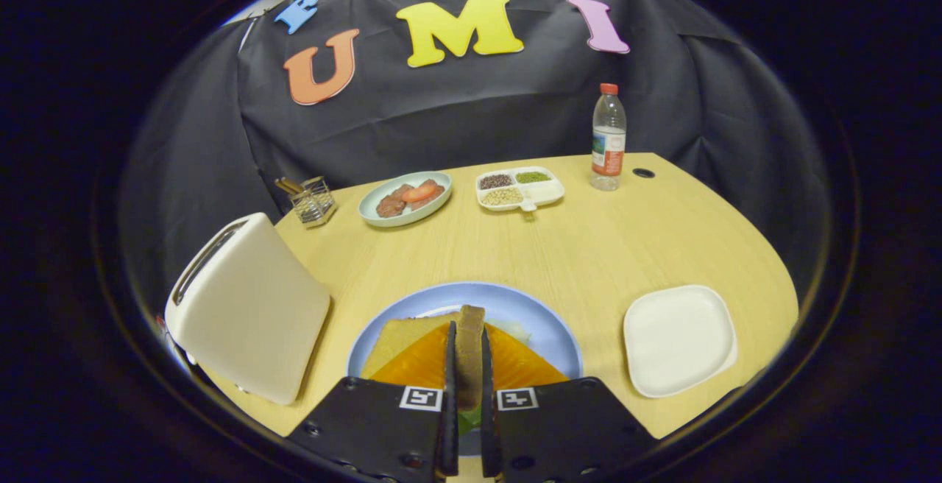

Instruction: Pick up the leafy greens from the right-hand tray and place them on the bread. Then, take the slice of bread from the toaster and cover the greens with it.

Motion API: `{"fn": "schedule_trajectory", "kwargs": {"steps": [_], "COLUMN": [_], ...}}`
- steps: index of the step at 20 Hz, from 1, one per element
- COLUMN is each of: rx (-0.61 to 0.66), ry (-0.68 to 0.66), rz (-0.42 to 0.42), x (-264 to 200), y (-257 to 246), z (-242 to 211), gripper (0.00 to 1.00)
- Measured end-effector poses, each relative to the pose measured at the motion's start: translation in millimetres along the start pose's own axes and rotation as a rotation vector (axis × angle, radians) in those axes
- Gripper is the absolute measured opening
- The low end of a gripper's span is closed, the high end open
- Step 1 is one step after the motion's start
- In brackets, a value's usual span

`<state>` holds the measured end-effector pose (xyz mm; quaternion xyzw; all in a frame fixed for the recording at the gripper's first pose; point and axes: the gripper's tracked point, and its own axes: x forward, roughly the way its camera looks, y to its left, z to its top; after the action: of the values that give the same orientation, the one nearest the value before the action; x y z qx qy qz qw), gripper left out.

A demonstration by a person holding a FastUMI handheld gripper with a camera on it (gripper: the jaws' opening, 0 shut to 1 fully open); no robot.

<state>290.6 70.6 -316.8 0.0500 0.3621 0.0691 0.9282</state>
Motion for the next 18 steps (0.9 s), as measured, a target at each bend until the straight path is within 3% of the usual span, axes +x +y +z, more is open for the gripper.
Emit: {"fn": "schedule_trajectory", "kwargs": {"steps": [6,12,13,15,16,18], "rx": [-0.046,-0.071,-0.087,-0.120,-0.133,-0.141], "ry": [-0.010,-0.032,-0.041,-0.050,-0.065,-0.093], "rz": [0.020,-0.044,-0.073,-0.098,-0.112,-0.117], "x": [8,5,5,2,-3,-8], "y": [-11,-17,-22,-21,-21,-19], "z": [-12,-16,-13,-10,-6,2], "gripper": [0.13,0.17,0.31,0.42,0.43,0.63]}}
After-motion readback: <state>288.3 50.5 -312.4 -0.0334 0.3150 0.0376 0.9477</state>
